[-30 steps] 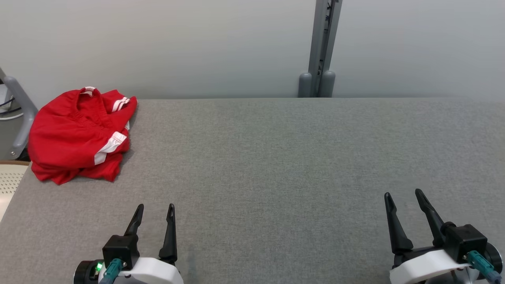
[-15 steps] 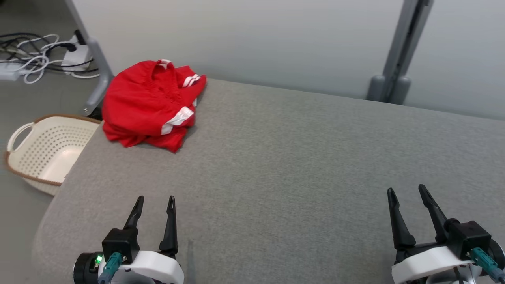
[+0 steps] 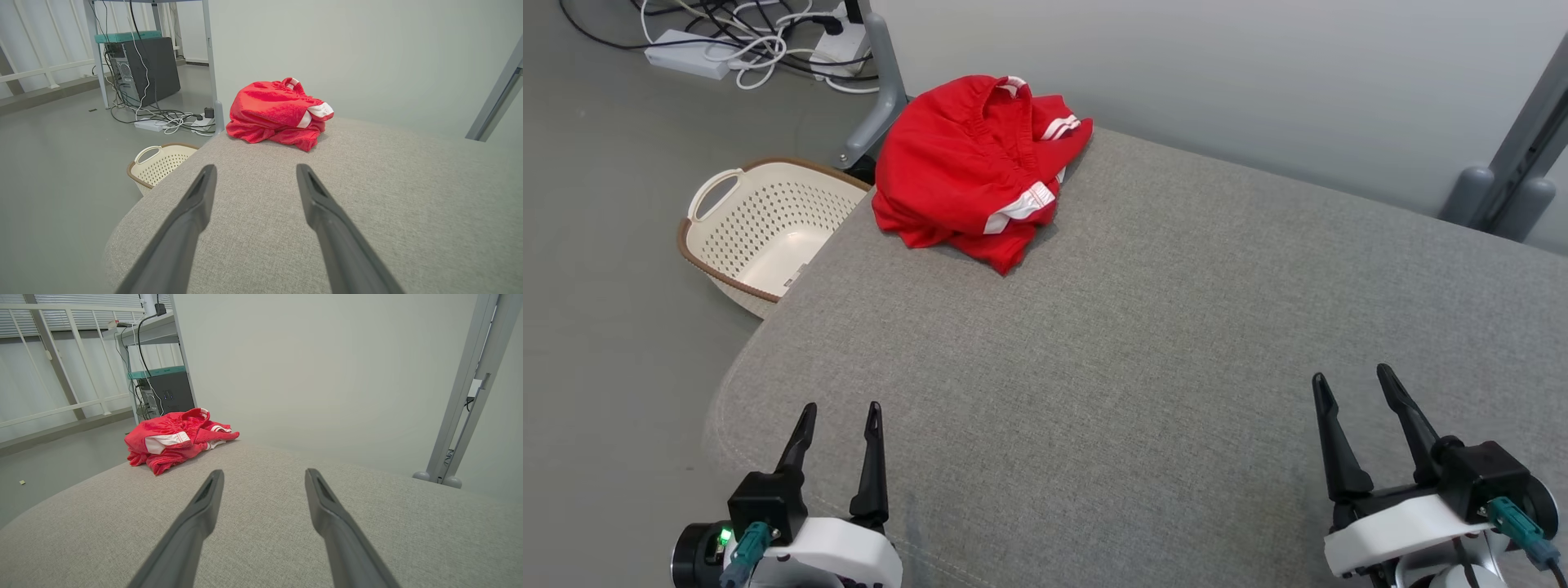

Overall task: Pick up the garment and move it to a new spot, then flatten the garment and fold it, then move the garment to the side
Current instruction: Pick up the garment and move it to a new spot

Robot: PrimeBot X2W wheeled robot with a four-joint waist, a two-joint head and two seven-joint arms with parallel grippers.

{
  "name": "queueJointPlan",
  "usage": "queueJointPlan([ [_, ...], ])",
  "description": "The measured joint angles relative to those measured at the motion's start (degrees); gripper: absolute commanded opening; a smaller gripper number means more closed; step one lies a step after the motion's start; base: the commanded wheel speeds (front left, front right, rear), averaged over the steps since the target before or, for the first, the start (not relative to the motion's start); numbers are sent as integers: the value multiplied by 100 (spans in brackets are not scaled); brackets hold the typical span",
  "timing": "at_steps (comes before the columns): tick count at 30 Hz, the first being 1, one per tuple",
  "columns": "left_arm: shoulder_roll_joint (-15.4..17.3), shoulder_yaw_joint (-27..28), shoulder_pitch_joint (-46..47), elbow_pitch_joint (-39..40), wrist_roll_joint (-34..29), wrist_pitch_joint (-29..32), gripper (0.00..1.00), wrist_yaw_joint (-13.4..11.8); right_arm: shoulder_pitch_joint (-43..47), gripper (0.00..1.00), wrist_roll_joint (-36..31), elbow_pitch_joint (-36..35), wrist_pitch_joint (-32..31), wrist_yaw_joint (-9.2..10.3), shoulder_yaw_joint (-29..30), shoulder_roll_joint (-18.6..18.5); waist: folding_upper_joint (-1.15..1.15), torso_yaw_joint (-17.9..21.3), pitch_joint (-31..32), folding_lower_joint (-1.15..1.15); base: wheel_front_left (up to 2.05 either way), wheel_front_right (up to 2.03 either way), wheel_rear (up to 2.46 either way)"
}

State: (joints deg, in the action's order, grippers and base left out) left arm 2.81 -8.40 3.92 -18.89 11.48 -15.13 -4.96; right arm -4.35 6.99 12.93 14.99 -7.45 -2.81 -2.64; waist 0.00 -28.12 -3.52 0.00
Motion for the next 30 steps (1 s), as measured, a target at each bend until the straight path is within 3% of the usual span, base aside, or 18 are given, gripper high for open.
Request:
queueJointPlan([
  [7, -1, 38, -3, 123, 130, -1, 100, -100, -135, 100, -73, -3, 0, -2, -66, -1, 0, 12, -226, 0, 0, 0, 0],
  [16, 14, 189, 424, 215, -12, 0, 100, -77, -377, 100, -280, -40, 0, -2, 24, -3, 0, 385, -649, 0, 0, 0, 0],
  [19, 174, 282, 840, 216, -172, 0, 100, 43, -480, 100, -342, -87, 0, -2, 58, -2, 0, 565, -811, 0, 0, 0, 0],
  [23, 584, 287, 1872, -213, -328, 20, 100, 389, -645, 100, -420, -115, 0, -2, 54, -4, 0, 867, -1104, 0, 0, 0, 0],
  [30, 1215, 102, 3482, -1065, -553, 740, 100, 831, -905, 100, -485, -185, 0, -2, 7, -5, 0, 1329, -1546, 0, 0, 0, 0],
])
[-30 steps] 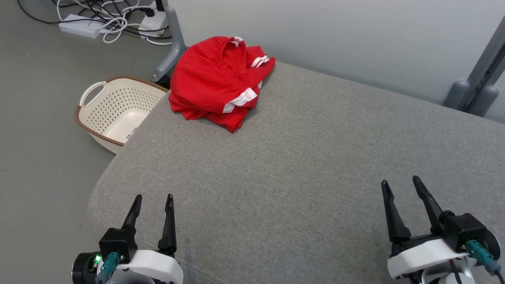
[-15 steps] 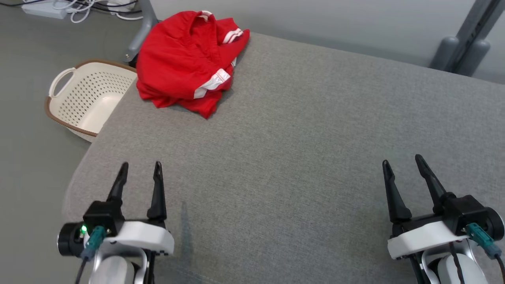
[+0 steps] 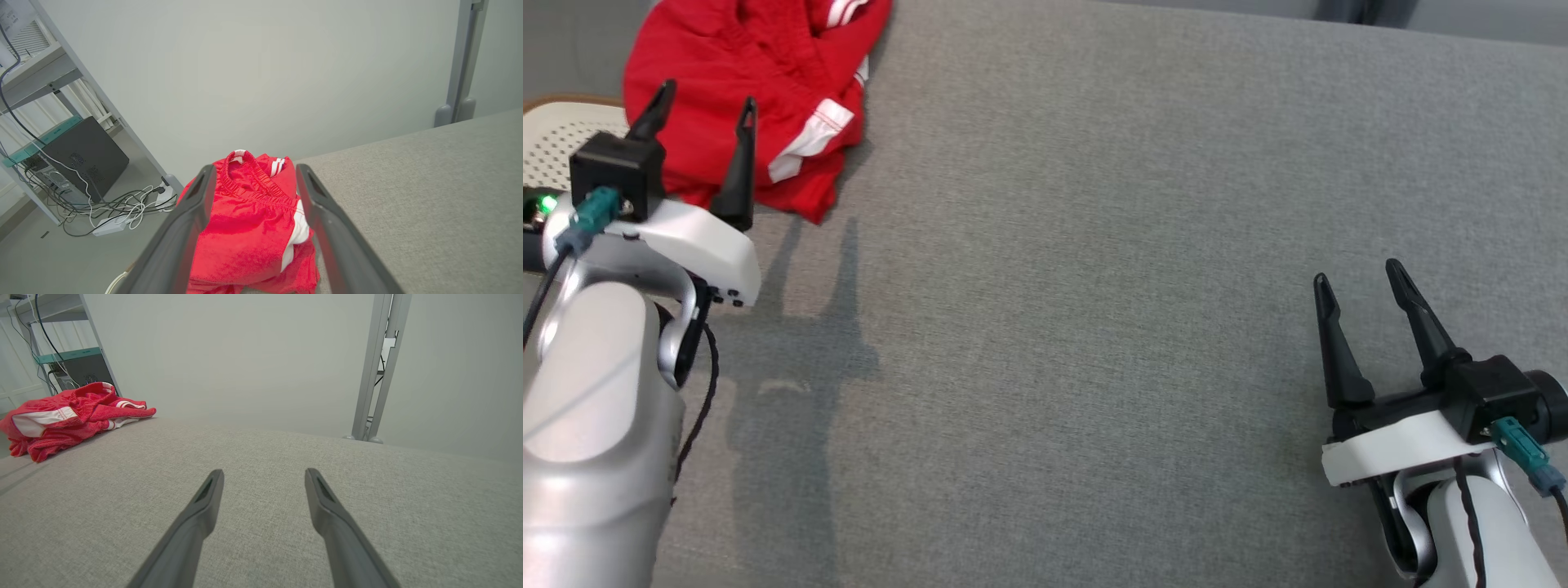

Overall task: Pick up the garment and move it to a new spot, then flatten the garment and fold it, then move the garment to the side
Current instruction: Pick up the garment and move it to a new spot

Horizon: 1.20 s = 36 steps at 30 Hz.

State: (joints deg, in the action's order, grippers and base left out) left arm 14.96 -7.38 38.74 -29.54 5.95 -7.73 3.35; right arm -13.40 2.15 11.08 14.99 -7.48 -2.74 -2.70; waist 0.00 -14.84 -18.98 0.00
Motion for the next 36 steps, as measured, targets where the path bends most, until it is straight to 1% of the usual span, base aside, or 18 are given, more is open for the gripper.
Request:
queueJointPlan([
  [3, 145, -89, 377, -391, 1, 450, 100, 122, -66, 100, -11, -10, 0, -1, -25, 3, 0, 219, -163, 0, 0, 0, 0],
  [6, 271, -203, 564, -751, 0, 862, 100, 220, -99, 100, 24, -27, 0, 0, -32, -1, 0, 431, -295, 0, 0, 0, 0],
  [11, 480, -265, 653, -1238, 0, 1109, 100, 265, -133, 100, 35, -40, 0, 0, -37, -1, 0, 710, -465, 0, 0, 0, 0],
  [14, 616, -265, 700, -1496, -51, 1170, 100, 185, -155, 100, 35, -69, 0, 0, -48, -1, 0, 825, -550, 0, 0, 0, 0],
  [18, 797, -269, 775, -1764, -143, 1185, 100, -19, -220, 100, 34, -93, 0, 0, -68, -1, 0, 929, -645, 0, 0, 0, 0],
  [21, 862, -252, 842, -1953, -180, 1225, 100, -137, -253, 100, 35, -100, 0, -1, -77, 0, 0, 978, -692, 0, 0, 0, 0],
  [23, 892, -225, 875, -2073, -160, 1258, 100, -149, -253, 100, 38, -101, 0, 0, -80, -1, 0, 1000, -719, 0, 0, 0, 0],
  [24, 898, -218, 876, -2129, -125, 1261, 79, -160, -255, 100, 42, -101, 0, -1, -80, -1, 0, 1010, -729, 0, 0, 0, 0],
  [25, 901, -202, 876, -2172, -99, 1250, 37, -189, -257, 100, 44, -101, 0, 0, -86, 0, 0, 1019, -734, 0, 0, 0, 0],
  [26, 905, -200, 880, -2205, -82, 1225, 0, -190, -258, 100, 49, -100, 0, 0, -86, 0, 0, 1027, -736, 0, 0, 0, 0],
  [28, 905, -200, 895, -2268, -70, 1170, 0, -190, -269, 100, 53, -94, 0, 0, -82, -1, 0, 1035, -727, 0, 0, 0, 0],
  [36, 906, -257, 965, -2295, -54, 628, 0, -260, -270, 100, 101, -13, 0, 0, -36, -1, 0, 1012, -497, 0, 0, 0, 0],
])
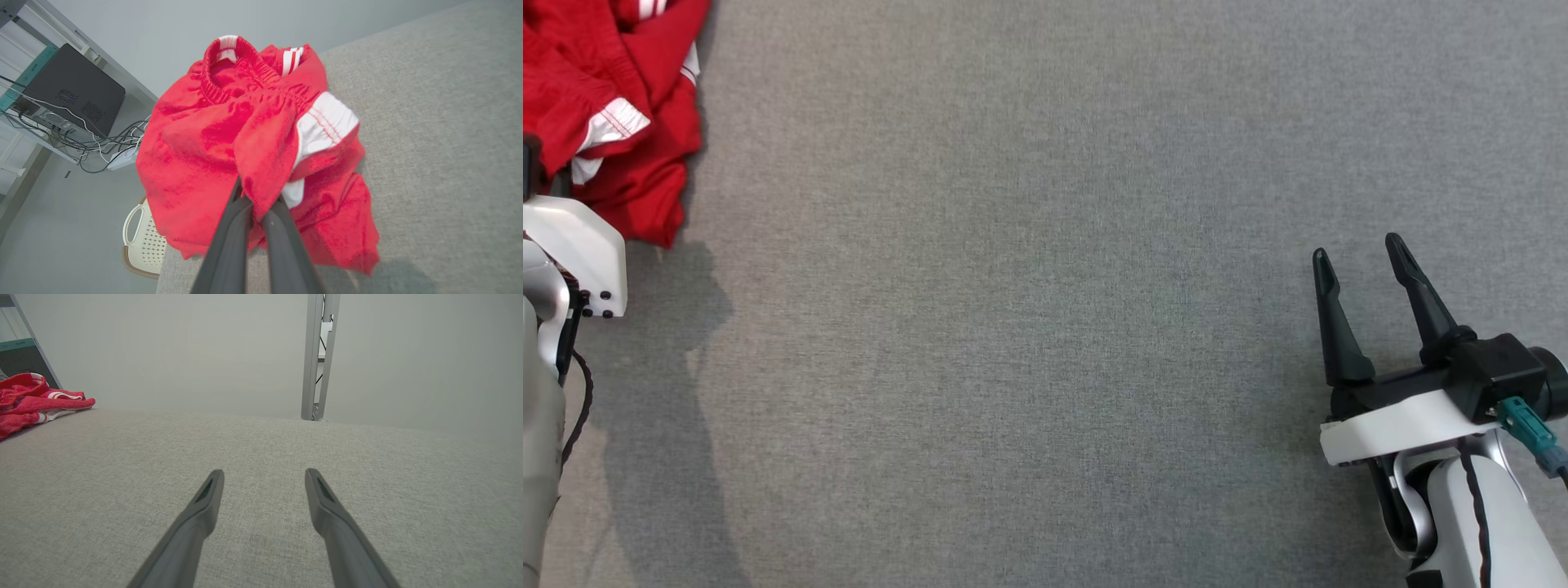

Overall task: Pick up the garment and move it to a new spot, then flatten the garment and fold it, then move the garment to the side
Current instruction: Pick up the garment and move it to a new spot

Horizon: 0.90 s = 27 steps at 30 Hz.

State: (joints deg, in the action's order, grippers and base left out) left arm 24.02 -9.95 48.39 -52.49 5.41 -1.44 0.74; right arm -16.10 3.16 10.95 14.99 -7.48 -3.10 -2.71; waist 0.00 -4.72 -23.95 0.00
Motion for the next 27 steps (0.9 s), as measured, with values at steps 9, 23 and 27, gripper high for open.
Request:
queueJointPlan([
  [9, 37, -178, 154, 60, -53, -333, 0, 5, 181, 100, 120, 76, 0, 0, -3, 1, 0, -20, 534, 0, 0, 0, 0],
  [23, -336, -687, 525, 773, -209, -590, 0, 155, 553, 100, 307, 162, 0, 0, 93, 0, 0, 210, 1240, 0, 0, 0, 0],
  [27, -568, -871, 566, 1003, -210, -680, 0, 257, 675, 100, 352, 190, 0, 0, 111, 0, 0, 315, 1468, 0, 0, 0, 0],
])
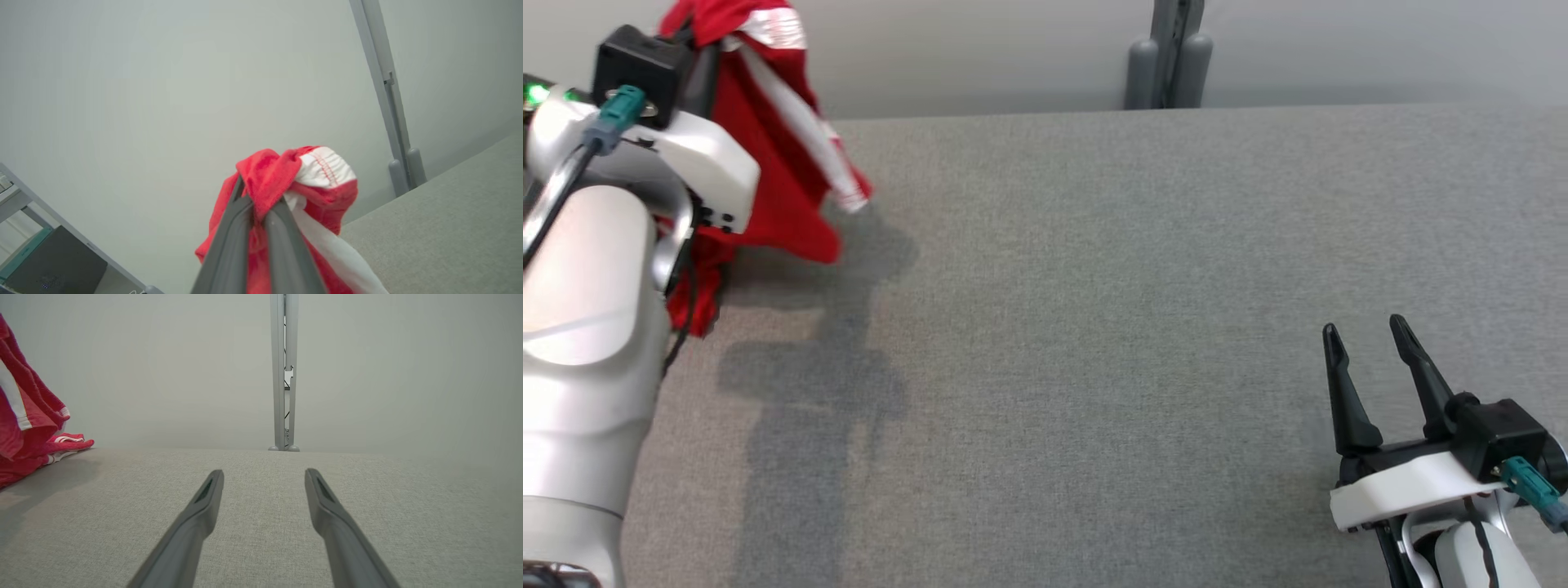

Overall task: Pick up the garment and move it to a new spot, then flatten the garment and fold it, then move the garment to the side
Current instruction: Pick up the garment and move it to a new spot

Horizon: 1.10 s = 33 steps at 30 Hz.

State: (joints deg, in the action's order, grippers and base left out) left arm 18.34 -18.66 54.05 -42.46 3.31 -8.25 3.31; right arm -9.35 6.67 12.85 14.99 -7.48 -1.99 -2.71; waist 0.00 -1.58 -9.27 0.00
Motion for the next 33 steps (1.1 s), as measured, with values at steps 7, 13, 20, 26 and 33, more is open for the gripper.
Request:
queueJointPlan([
  [7, -343, -290, -77, 331, 33, -69, 0, 121, 187, 100, 51, 29, 0, 0, 71, 0, 0, 204, 315, 0, 0, 0, 0],
  [13, -705, -626, -232, 657, 96, -147, 0, 226, 360, 100, 71, 67, 0, 0, 136, 0, 0, 437, 570, 0, 0, 0, 0],
  [20, -1230, -1143, -259, 1024, 216, -294, 0, 325, 474, 100, 96, 91, 0, 0, 102, 0, 0, 787, 734, 0, 0, 0, 0],
  [26, -1412, -1433, -318, 731, 365, -252, 0, 357, 458, 100, 166, 82, 0, 0, 1, 0, 0, 1058, 619, 0, 0, 0, 0],
  [33, -1473, -1500, -636, -337, 548, -319, 0, 280, 382, 100, 292, 110, 0, 0, -56, 0, 0, 1349, 345, 0, 0, 0, 0],
])
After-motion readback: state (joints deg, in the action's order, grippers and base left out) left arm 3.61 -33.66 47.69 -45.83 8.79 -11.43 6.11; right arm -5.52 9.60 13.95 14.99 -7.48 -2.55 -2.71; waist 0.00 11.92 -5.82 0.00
